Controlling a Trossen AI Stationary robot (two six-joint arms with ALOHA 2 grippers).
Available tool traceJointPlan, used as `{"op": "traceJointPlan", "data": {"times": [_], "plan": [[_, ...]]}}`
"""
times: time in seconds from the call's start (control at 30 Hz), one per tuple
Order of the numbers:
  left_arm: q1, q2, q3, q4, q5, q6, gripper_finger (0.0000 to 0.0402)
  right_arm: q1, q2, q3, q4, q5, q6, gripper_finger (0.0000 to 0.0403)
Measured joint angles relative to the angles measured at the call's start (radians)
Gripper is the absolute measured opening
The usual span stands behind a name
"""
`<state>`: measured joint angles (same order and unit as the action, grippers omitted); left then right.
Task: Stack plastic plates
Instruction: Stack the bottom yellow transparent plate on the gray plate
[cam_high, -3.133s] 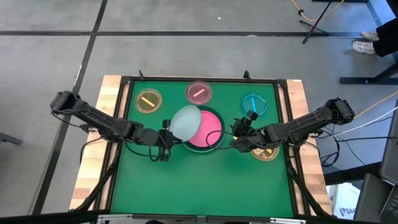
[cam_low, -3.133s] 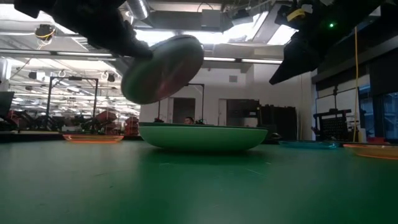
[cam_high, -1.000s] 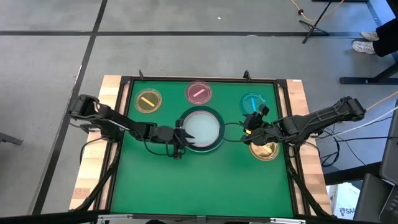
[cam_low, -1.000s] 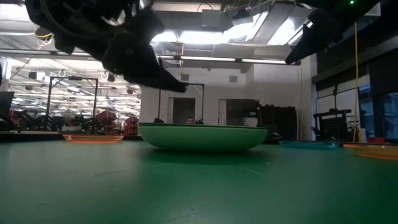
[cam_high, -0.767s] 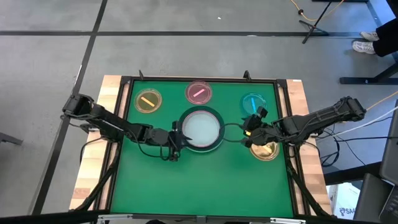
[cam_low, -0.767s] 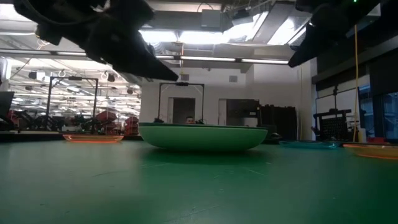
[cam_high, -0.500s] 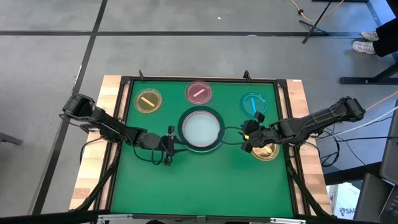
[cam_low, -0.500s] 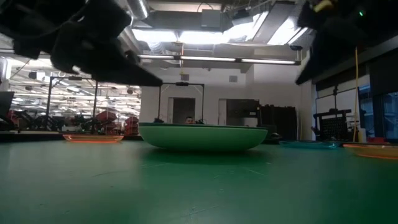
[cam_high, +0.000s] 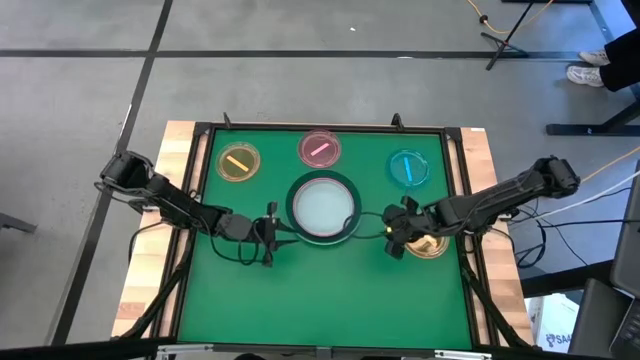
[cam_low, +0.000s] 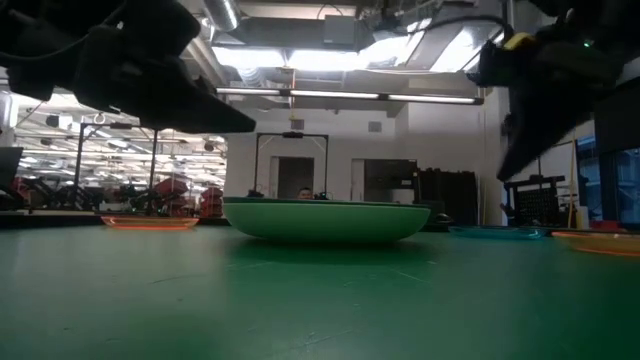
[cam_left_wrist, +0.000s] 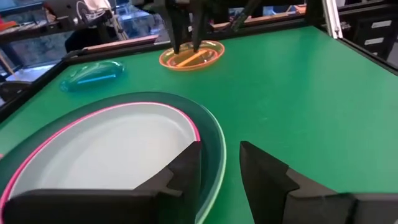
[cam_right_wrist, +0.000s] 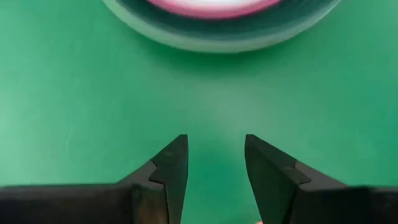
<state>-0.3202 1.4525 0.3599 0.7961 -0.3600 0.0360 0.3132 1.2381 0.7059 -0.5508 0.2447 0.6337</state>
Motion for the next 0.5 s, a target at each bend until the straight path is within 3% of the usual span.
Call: {"op": "traceJointPlan", "data": {"times": [0.27, 0.5], "plan": [[0.008, 0.0, 0.0, -0.001, -0.039, -0.005, 0.0103, 0.077, 0.057, -0.001, -0.146, -0.127, 0.187, 0.0147], [0.008, 0.0, 0.0, -0.009, -0.04, -0.006, 0.0103, 0.102, 0.056, -0.01, -0.287, -0.124, 0.383, 0.0147]]}}
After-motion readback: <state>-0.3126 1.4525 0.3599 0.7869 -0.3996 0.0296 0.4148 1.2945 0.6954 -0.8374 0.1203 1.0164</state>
